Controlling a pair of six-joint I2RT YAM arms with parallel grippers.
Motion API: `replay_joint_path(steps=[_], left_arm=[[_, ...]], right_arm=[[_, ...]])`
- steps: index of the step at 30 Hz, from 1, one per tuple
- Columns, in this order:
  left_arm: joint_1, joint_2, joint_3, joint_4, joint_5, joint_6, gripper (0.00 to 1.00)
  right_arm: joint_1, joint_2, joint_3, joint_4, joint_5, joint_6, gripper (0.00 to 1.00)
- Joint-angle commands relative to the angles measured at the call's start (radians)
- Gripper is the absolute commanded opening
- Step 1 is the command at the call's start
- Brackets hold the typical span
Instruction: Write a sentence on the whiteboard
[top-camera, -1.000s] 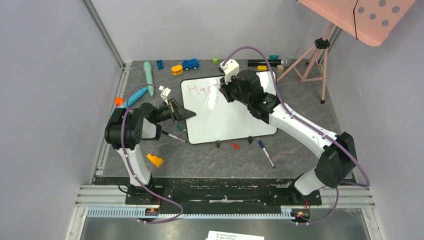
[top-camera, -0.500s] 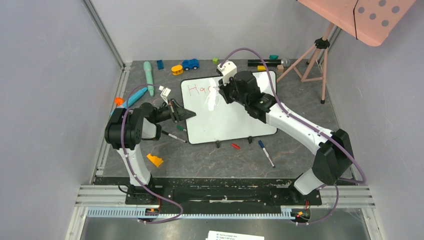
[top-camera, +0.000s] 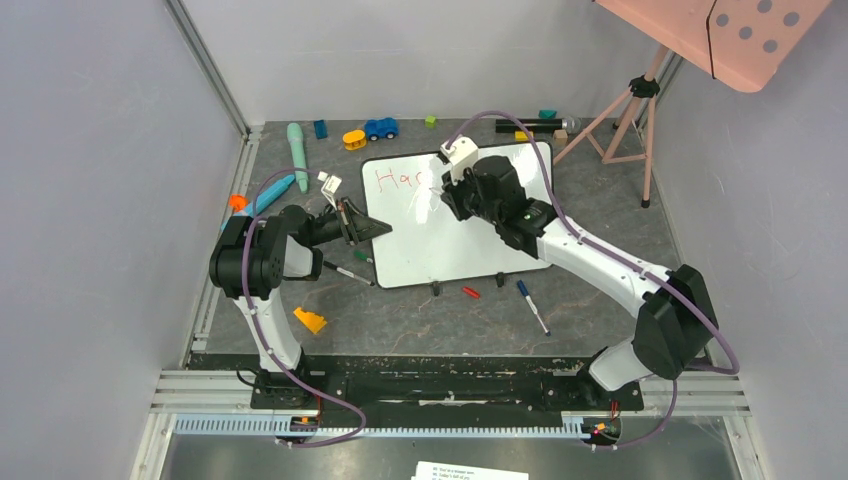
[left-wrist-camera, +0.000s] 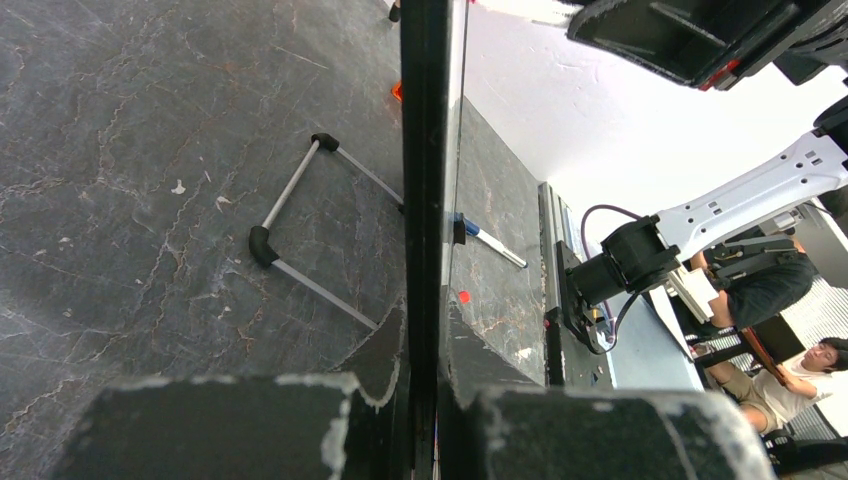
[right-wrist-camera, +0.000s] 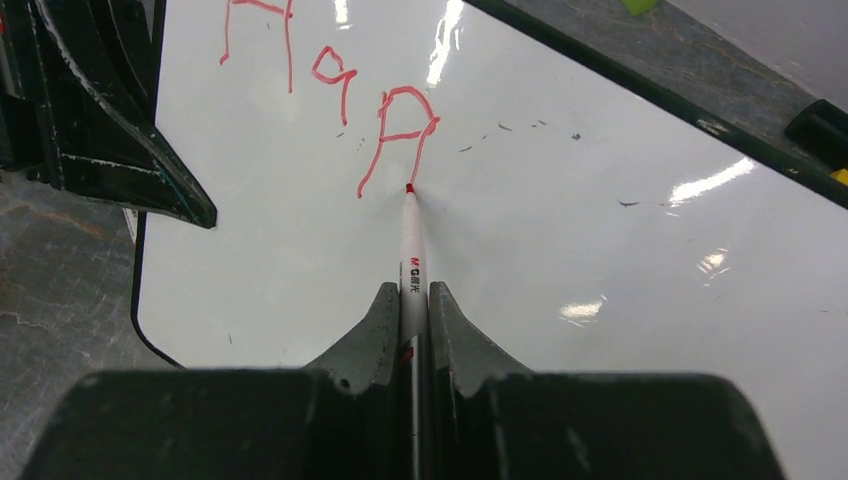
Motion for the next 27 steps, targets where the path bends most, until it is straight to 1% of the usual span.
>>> replay_joint_path(steps=[1, 6, 11, 27], left_arm=[[-0.009, -0.009, -0.010, 0.056, 0.012, 0.089, 0.02], [-0.008, -0.010, -0.012, 0.056, 0.012, 0.091, 0.02], [-0.008, -0.010, -0.011, 0.056, 0.012, 0.090, 0.02], [-0.008, -0.009, -0.009, 0.056, 0.012, 0.090, 0.02]], right_arm=[[-0.004, -0.033, -0.066, 0.006, -0.003, 0.020, 0.00], [-0.005, -0.062, -0.104, 0.014, -0.018, 0.032, 0.00], [-0.005, -0.074, -0.098, 0.012, -0.021, 0.032, 0.00], [-0.020, -0.042, 0.071, -0.017, -0.037, 0.024, 0.00]])
